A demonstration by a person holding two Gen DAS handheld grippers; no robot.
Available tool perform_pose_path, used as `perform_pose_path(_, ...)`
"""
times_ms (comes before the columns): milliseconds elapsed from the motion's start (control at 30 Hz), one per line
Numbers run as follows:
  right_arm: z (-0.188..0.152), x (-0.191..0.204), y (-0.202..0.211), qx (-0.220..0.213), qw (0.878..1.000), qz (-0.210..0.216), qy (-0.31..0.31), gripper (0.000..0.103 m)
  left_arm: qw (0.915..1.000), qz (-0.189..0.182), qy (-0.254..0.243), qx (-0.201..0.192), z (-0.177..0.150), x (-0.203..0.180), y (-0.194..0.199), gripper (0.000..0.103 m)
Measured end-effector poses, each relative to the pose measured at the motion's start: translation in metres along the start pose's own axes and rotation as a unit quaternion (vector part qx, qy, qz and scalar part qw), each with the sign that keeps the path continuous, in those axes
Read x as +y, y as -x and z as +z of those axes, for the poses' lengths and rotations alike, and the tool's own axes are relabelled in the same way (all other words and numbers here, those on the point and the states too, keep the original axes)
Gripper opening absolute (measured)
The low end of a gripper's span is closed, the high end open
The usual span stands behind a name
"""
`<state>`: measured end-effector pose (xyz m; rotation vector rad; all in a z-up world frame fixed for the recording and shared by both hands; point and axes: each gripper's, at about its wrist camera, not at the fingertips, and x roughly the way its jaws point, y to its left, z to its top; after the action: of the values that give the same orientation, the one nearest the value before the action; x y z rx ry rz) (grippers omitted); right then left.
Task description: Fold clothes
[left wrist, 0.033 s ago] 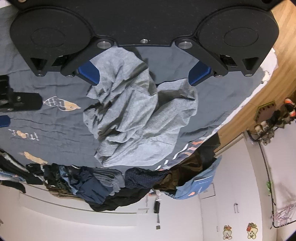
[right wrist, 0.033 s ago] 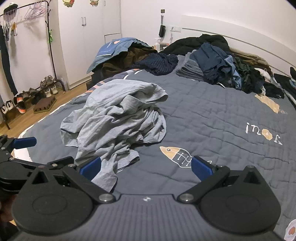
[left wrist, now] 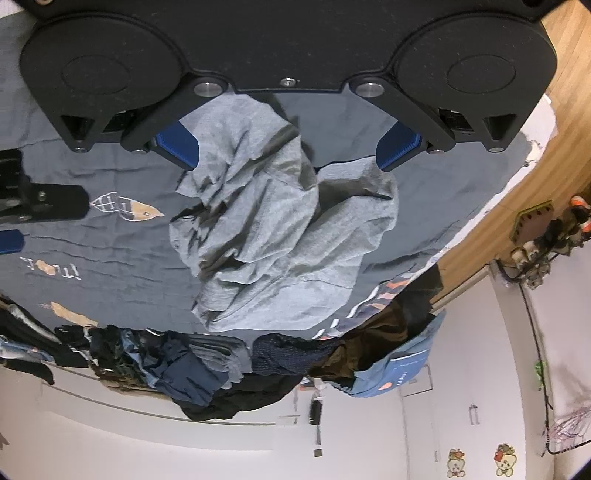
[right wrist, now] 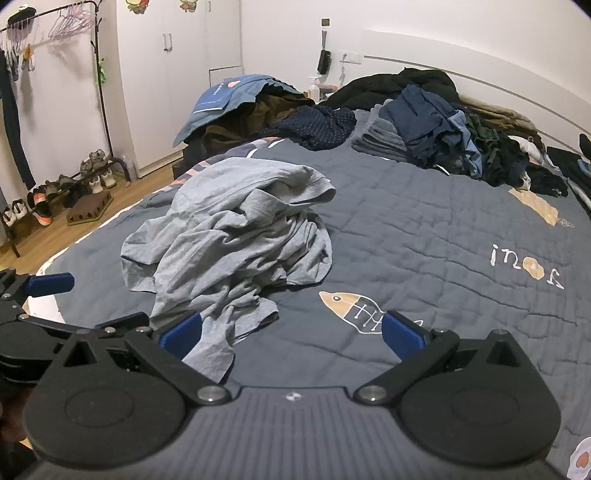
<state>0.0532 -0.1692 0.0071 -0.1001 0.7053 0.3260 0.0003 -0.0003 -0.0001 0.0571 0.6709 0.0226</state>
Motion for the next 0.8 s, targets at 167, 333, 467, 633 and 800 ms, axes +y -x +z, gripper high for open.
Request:
perform_pose_path(167, 0.002, 0.007, 0.004, -0.004, 1.000, -0.006, 0.010, 0.103, 0.9995, 0.023, -0.020, 0.002, 0.002, -0.010, -0.007, 0.103)
perform_pose_path(333, 0.003, 0.006, 0.000, 0.000, 1.000, 0.002, 0.003, 0.103, 1.0000, 0.002, -0.001, -0.009, -0.001, 0.000, -0.001, 0.103)
perform_pose_path(467, 0.004, 0.004, 0.000, -0.001, 1.000, 0.005, 0.002, 0.103, 1.0000, 0.001, -0.002, -0.003, 0.001, 0.000, -0.002, 0.103)
perform_pose_path(633, 0.003, 0.005, -0.001, 0.000, 1.000, 0.007, 0.002, 0.103, 1.0000, 0.001, -0.002, -0.002, 0.001, 0.002, -0.001, 0.103)
perform_pose_path(800, 0.003, 0.005, -0.001, -0.001, 1.000, 0.011, -0.003, 0.103, 1.0000, -0.003, -0.002, -0.004, 0.001, 0.001, 0.000, 0.103)
